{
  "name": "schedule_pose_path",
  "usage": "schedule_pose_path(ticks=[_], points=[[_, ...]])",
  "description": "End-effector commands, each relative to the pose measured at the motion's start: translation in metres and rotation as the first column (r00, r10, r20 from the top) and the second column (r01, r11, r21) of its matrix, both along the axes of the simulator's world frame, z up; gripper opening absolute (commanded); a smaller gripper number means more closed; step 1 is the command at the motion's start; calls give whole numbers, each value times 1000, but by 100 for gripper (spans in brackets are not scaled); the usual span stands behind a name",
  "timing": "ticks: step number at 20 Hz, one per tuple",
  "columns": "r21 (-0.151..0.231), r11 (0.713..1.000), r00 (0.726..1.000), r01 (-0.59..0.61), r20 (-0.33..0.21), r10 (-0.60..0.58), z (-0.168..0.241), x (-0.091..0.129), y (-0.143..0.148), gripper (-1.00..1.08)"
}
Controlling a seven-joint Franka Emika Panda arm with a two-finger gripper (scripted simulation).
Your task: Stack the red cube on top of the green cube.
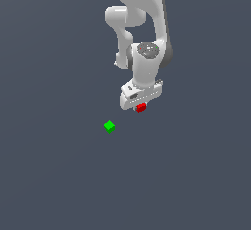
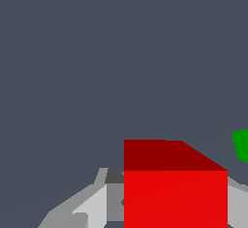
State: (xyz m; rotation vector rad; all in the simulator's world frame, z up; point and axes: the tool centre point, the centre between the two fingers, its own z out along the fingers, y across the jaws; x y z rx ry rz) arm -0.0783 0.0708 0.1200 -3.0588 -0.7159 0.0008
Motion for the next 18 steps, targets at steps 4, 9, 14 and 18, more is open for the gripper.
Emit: schedule_pose_path(ticks=[4,9,14,18], points=[[0,1000,1000,0,1,0,-5,4,-12,-100],[-1,1000,1000,0,1,0,-16,15,-42,-100],[-1,1000,1000,0,1,0,-34,32,-87,-100],[-1,1000,1000,0,1,0,-47,46,-120,-100]])
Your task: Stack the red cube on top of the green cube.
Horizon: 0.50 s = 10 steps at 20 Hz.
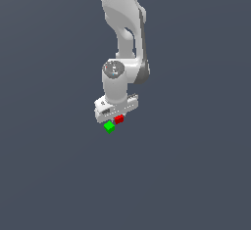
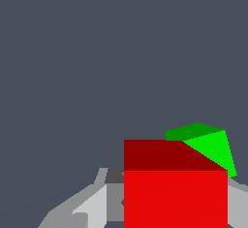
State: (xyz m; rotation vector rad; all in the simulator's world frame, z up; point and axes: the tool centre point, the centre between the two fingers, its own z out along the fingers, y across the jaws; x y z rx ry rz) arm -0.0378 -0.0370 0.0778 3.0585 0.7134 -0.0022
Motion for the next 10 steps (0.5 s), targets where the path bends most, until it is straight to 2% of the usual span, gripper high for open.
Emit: schedule_pose_path(ticks=[1,6,10], points=[[0,1000,1000,-1,1,1,-7,8,-19,-100],[1,1000,1000,-1,1,1,-16,18,-41,-100],[1,1000,1000,-1,1,1,-19,22,-48,-100]])
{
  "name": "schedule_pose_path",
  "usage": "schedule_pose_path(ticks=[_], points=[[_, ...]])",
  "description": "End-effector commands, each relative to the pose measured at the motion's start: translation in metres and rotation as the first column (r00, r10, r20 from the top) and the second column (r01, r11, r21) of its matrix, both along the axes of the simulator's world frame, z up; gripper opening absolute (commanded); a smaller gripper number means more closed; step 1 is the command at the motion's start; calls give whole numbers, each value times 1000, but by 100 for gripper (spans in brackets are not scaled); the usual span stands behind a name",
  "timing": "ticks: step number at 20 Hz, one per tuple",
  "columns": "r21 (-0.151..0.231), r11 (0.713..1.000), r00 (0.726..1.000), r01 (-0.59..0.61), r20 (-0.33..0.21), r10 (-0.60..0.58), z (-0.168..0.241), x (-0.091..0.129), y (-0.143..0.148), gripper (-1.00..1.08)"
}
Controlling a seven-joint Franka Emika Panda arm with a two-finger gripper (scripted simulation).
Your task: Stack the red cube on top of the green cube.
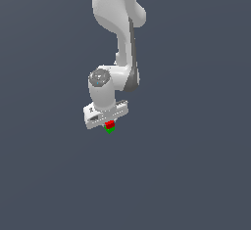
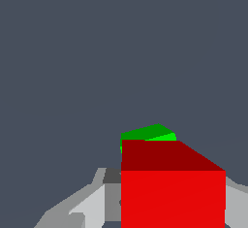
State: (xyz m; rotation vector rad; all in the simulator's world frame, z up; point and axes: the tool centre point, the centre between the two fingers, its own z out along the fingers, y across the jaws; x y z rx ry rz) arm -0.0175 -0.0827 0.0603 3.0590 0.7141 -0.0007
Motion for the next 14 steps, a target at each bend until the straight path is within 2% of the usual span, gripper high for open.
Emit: schedule_pose_path(ticks=[1,4,5,14], points=[[0,1000,1000,-1,0,1,-1,2,-2,-100],[0,1000,1000,-1,0,1,0,2,-1,-100],[0,1000,1000,-1,0,1,0,2,-1,100],[0,1000,1000,-1,0,1,0,2,-1,100]])
